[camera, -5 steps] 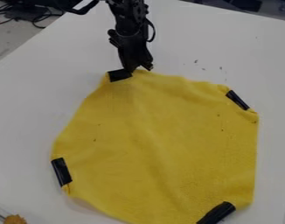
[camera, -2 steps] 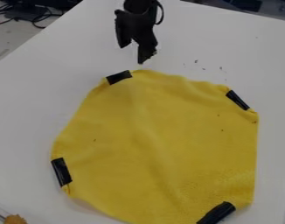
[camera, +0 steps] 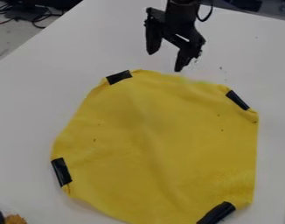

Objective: Unfold the top edge of the cloth

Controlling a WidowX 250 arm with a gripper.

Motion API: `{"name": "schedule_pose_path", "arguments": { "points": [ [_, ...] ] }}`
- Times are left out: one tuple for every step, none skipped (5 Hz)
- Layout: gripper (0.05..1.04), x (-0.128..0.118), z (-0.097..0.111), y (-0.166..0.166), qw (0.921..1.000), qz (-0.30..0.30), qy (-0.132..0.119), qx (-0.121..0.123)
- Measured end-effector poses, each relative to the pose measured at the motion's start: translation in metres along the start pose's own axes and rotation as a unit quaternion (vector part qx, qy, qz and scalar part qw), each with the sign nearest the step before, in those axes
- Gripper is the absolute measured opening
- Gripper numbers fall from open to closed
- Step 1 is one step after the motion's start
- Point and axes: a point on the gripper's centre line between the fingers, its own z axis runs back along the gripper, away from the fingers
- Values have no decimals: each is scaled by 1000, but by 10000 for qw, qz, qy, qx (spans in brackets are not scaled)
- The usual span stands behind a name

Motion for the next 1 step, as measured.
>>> {"name": "schedule_pose_path", "arguments": {
  "points": [
    [1001, -11, 7, -36, 9999, 159, 38, -55]
  ]
}}
